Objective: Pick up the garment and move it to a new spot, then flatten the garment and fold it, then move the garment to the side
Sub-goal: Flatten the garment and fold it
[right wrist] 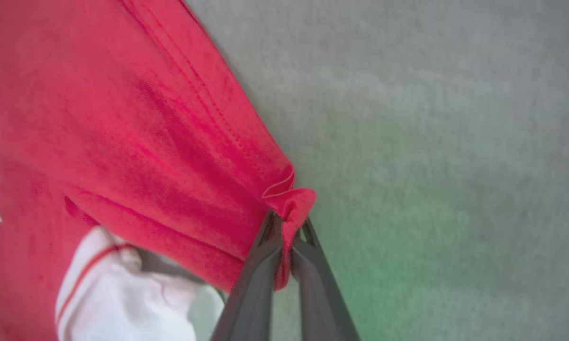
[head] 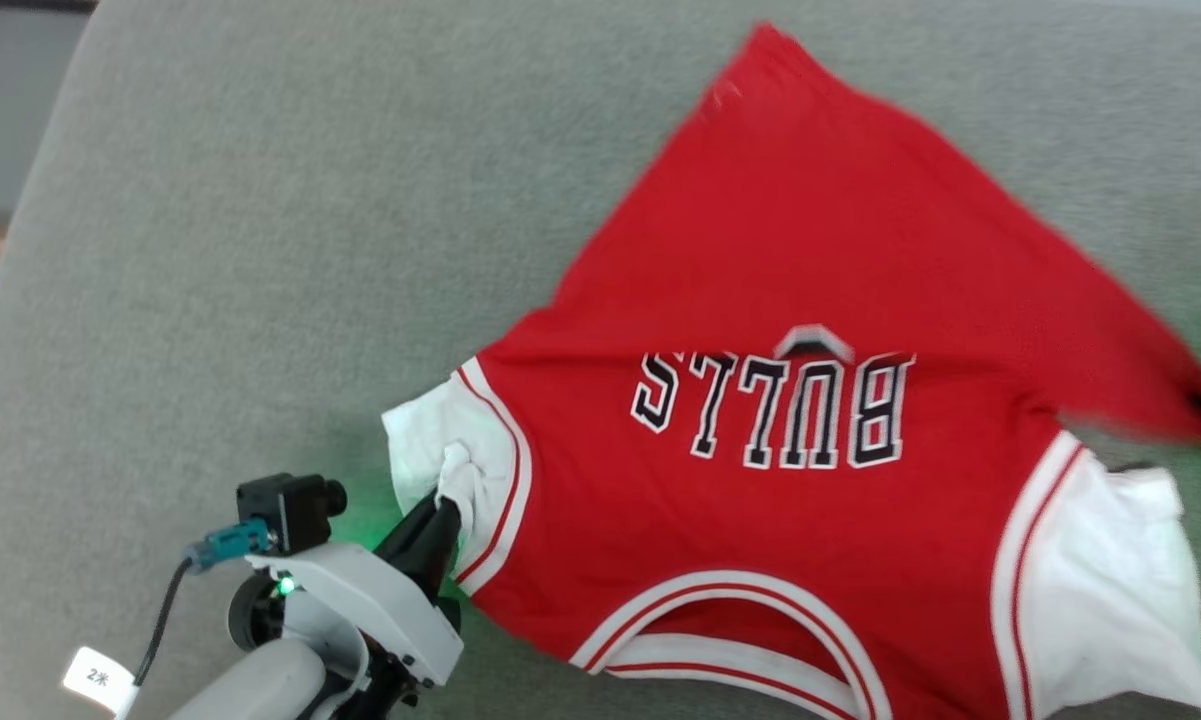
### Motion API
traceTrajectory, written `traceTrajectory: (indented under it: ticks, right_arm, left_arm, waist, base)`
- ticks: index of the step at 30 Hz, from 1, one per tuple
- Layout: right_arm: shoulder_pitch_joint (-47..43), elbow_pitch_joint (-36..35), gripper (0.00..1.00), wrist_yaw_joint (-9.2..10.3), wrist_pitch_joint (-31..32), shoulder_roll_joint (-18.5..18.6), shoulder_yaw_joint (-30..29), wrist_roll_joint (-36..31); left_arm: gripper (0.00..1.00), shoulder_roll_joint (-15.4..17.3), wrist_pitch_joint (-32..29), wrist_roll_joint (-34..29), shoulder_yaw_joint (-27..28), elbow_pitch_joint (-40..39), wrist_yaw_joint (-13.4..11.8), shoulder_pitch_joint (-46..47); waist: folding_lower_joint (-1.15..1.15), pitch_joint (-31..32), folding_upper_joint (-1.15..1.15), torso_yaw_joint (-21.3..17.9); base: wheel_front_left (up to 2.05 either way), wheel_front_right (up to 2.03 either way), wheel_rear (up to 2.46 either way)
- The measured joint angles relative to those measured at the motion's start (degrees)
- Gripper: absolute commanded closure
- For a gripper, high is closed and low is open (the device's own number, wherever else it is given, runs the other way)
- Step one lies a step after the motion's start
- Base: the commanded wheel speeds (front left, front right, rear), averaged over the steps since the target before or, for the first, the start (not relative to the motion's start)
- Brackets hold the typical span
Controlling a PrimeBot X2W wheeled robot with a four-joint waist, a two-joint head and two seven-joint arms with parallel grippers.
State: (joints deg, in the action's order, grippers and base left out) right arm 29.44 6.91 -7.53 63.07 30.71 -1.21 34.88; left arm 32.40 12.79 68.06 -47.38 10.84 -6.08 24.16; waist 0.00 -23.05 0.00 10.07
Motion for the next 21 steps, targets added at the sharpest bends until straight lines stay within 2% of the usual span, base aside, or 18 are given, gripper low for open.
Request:
traceTrajectory:
  ticks: [5,8,11,16,17,18,21]
  right_arm:
    - [-14.1,-8.6,1.00,0.00,0.4,-4.3,-9.0,-0.7]
    - [-20.2,-12.4,1.00,0.00,-0.1,-7.8,-12.1,-2.0]
    - [-23.1,-14.2,1.00,0.00,-0.7,-10.7,-13.3,-3.1]
    - [-23.2,-13.8,1.00,0.00,-3.3,-14.2,-14.0,-4.5]
    - [-23.0,-13.5,0.61,0.00,-3.8,-14.2,-13.6,-5.0]
    - [-23.0,-13.5,0.02,0.00,-4.7,-14.1,-13.0,-5.7]
    - [-22.8,-13.3,0.00,0.00,-7.8,-13.3,-11.5,-6.7]
  left_arm:
    - [1.00,0.3,-0.5,0.1,-0.2,-1.6,-1.0,-1.2]
    - [1.00,0.8,-0.6,0.5,-0.1,-2.4,-1.3,-2.0]
    - [1.00,1.3,-0.8,0.6,-0.1,-2.9,-1.5,-2.3]
    - [1.00,1.8,-1.2,0.7,-0.1,-3.6,-1.9,-2.4]
    - [1.00,1.8,-1.2,0.7,-0.1,-3.7,-1.9,-2.4]
    - [1.00,1.9,-1.2,0.7,-0.1,-3.7,-2.0,-2.4]
    - [1.00,2.3,-1.2,0.8,0.1,-3.9,-2.1,-2.6]
  waist:
    - [0.00,2.2,0.00,-2.1]
    - [0.00,3.0,0.00,-3.2]
    - [0.00,3.4,0.00,-4.2]
    - [0.00,3.5,0.00,-5.5]
    - [0.00,3.5,0.00,-5.7]
    - [0.00,3.5,0.00,-5.8]
    - [0.00,3.8,0.00,-6.3]
  base:
    - [0.00,0.00,0.00]
    - [0.00,0.00,0.00]
    - [0.00,0.00,0.00]
    - [0.00,0.00,0.00]
    - [0.00,0.00,0.00]
    - [0.00,0.00,0.00]
    - [0.00,0.00,0.00]
